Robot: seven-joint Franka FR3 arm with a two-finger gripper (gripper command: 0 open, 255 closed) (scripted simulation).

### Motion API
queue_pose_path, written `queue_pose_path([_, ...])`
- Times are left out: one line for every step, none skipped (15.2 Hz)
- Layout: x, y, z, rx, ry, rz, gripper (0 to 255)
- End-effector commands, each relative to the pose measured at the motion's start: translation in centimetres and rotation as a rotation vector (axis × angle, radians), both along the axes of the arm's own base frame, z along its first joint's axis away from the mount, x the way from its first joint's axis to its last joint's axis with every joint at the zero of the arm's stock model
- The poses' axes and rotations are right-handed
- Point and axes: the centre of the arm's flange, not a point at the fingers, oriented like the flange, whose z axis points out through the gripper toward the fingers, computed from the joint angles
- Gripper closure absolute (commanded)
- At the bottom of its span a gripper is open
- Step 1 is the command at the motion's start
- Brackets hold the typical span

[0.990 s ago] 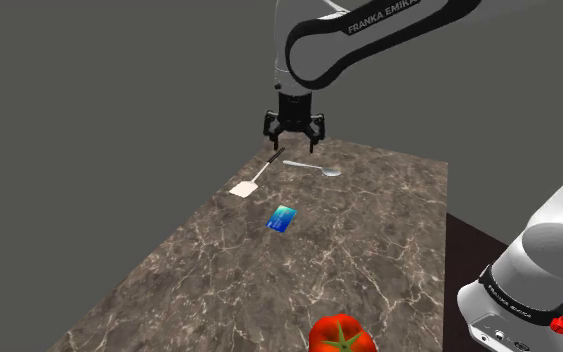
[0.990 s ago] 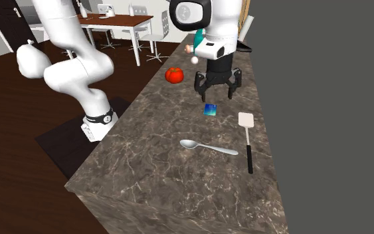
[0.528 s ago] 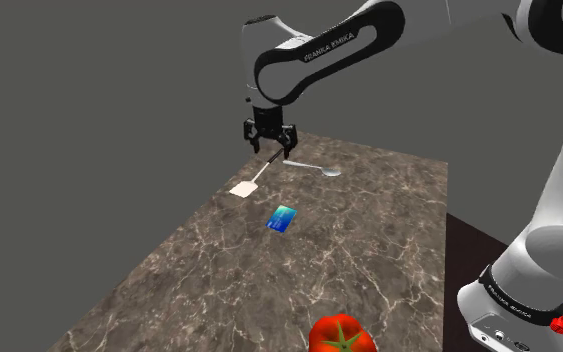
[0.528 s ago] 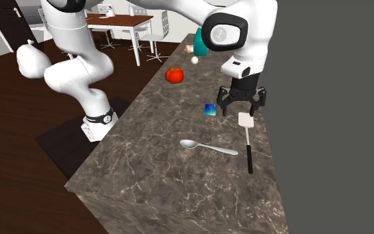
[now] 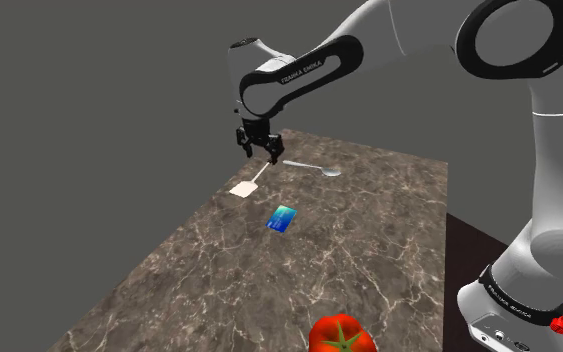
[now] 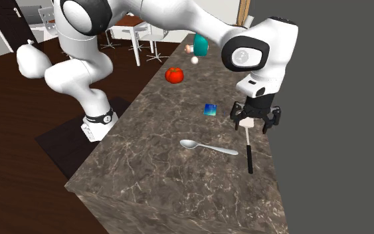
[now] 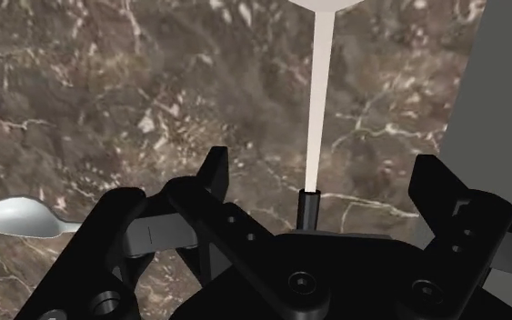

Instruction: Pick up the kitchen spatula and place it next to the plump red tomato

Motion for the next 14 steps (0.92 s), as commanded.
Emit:
queue_pose_path([0.2,-0.1,-1.0,-0.001,0.000,-0.002,0])
queue_pose_path([0.2,-0.1,-1.5,-0.001,0.000,-0.002,0])
queue_pose_path([0.2,-0.2,-2.0,-0.001,0.000,-0.002,0])
queue_pose_path([0.2,-0.2,-2.8,-0.001,0.000,-0.002,0])
queue_pose_path([0.2,-0.2,-2.8,-0.001,0.000,-0.002,0])
queue_pose_path([0.2,-0.2,-2.8,-0.001,0.000,-0.002,0])
queue_pose_path([0.2,-0.2,-2.8,-0.001,0.000,-0.002,0])
queue_pose_path([0.2,-0.2,-2.8,-0.001,0.000,-0.002,0])
queue_pose_path([0.2,-0.2,-2.8,-0.001,0.000,-0.002,0])
queue_pose_path([0.2,-0.2,-2.8,-0.001,0.000,-0.002,0])
queue_pose_path([0.2,-0.2,-2.8,-0.001,0.000,-0.002,0])
queue_pose_path([0.2,-0.2,-2.8,-0.001,0.000,-0.002,0])
queue_pose_path([0.2,-0.2,-2.8,-0.001,0.000,-0.002,255])
queue_pose_path([0.2,-0.2,-2.8,-0.001,0.000,-0.002,255])
